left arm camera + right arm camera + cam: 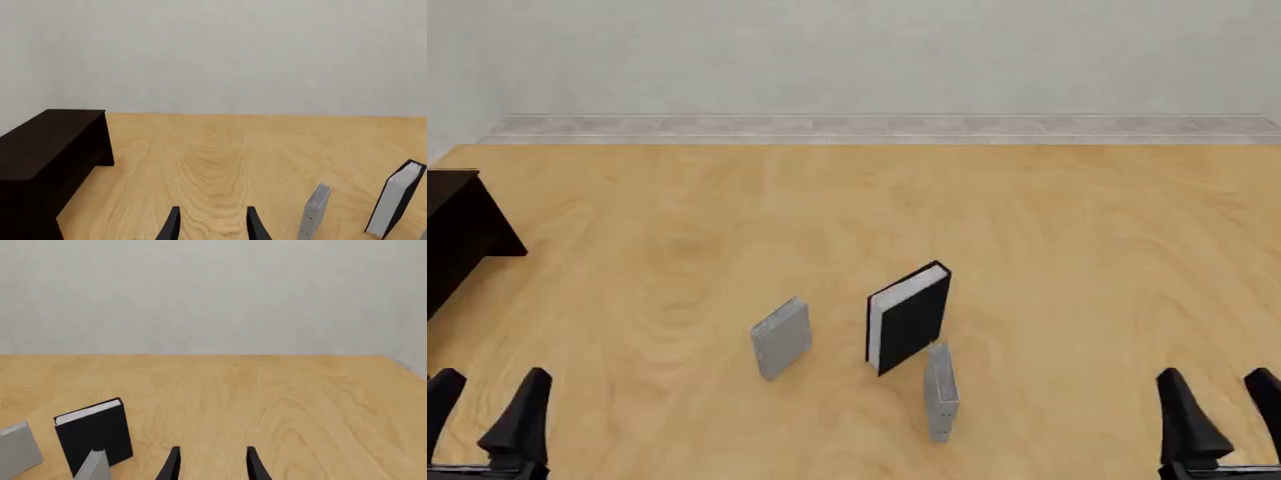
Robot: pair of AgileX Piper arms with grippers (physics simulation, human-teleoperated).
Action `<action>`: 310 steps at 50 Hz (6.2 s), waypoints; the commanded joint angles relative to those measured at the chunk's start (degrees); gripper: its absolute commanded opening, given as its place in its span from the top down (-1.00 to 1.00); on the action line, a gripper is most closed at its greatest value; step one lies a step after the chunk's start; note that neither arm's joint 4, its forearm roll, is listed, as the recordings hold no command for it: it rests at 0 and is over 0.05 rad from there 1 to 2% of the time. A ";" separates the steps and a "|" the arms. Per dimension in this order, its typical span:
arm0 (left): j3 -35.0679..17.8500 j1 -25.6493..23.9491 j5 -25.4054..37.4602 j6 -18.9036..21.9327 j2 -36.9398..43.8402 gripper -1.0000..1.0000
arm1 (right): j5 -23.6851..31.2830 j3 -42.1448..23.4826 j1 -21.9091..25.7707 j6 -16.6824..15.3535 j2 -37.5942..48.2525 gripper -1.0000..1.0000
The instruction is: Pick up the book in the middle and place it on the cabinet shelf.
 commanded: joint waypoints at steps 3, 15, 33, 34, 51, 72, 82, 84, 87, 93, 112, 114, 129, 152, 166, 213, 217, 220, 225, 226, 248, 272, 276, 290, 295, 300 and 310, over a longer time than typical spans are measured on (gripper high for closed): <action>-0.96 1.80 0.18 -3.16 1.29 -1.00 | -1.05 -0.13 5.21 -1.30 -0.08 -1.00; -4.40 0.59 3.41 -2.54 1.12 -1.00 | -0.11 -0.14 4.86 -0.28 0.05 -1.00; -19.06 -4.40 13.72 0.37 2.31 -1.00 | -0.73 -0.05 4.92 -0.87 -0.06 -1.00; -20.02 -5.00 14.04 0.83 3.42 -1.00 | -0.40 -0.08 4.89 -0.58 -0.03 -1.00; -29.02 -16.92 6.59 6.48 25.13 -1.00 | -0.27 -0.05 4.87 -0.42 0.02 -1.00; -44.87 -27.72 5.64 7.95 49.10 -1.00 | -0.62 -0.08 4.92 -0.84 -0.06 -1.00; -50.64 -32.59 8.19 6.54 59.23 -1.00 | -0.55 -0.11 4.92 -0.79 -0.05 -1.00; -50.94 -33.41 8.33 7.52 60.20 -1.00 | -0.52 -0.05 4.90 -0.69 -0.02 -1.00; -52.31 -34.24 8.88 7.29 62.36 -1.00 | -0.39 -0.03 4.89 -0.53 0.02 -1.00; -57.10 -36.93 12.13 7.27 67.35 -1.00 | -0.40 0.00 4.88 -0.46 0.08 -1.00; -69.06 -41.70 19.74 6.67 79.31 -1.00 | -0.63 0.02 4.91 -0.72 0.00 -1.00; -69.61 -42.35 20.39 6.77 80.61 -1.00 | -0.42 0.00 4.88 -0.49 0.06 -1.00; -70.60 -43.80 21.01 6.46 85.62 -1.00 | -0.63 0.02 4.91 -0.69 0.03 -1.00; -70.53 -43.06 18.69 7.45 91.44 -1.00 | -0.47 -0.05 4.91 -0.66 -0.02 -1.00; -68.91 -44.78 17.06 6.87 92.69 -1.00 | -0.47 -0.06 4.91 -0.65 -0.01 -1.00; -65.17 -44.44 12.22 5.54 99.31 -1.00 | -0.42 -0.06 4.91 -0.58 0.03 -1.00; -65.40 -44.11 11.94 5.31 100.04 -1.00 | -0.45 -0.04 4.91 -0.57 0.04 -1.00; -65.52 -43.85 11.80 5.36 100.73 -1.00 | -0.36 -0.09 4.92 -0.59 -0.02 -1.00; -65.53 -43.68 11.74 5.35 101.37 -1.00 | -0.38 -0.06 4.91 -0.59 -0.01 -1.00; -65.43 -43.76 11.66 5.29 101.51 -1.00 | -0.35 -0.08 4.91 -0.58 -0.02 -1.00; -62.03 -45.29 7.52 2.99 105.28 -1.00 | -0.44 -0.01 4.92 -0.59 0.00 -1.00; -63.98 -43.14 9.14 4.07 106.27 1.00 | -0.56 0.01 4.92 -0.59 0.10 -1.00; -64.31 -42.89 9.36 4.48 106.13 1.00 | -0.44 -0.04 4.92 -0.59 0.02 -1.00; -65.88 -42.11 11.52 6.41 103.72 1.00 | -0.38 -0.07 4.92 -0.60 -0.02 -1.00; -67.53 -40.93 13.33 7.64 102.23 1.00 | -0.34 -0.10 4.92 -0.60 -0.03 -1.00; -67.92 -40.42 14.00 8.77 101.23 1.00 | -0.34 -0.10 4.93 -0.61 -0.03 -1.00; -69.43 -40.58 15.65 9.50 98.88 1.00 | -0.34 -0.10 4.93 -0.61 -0.03 -1.00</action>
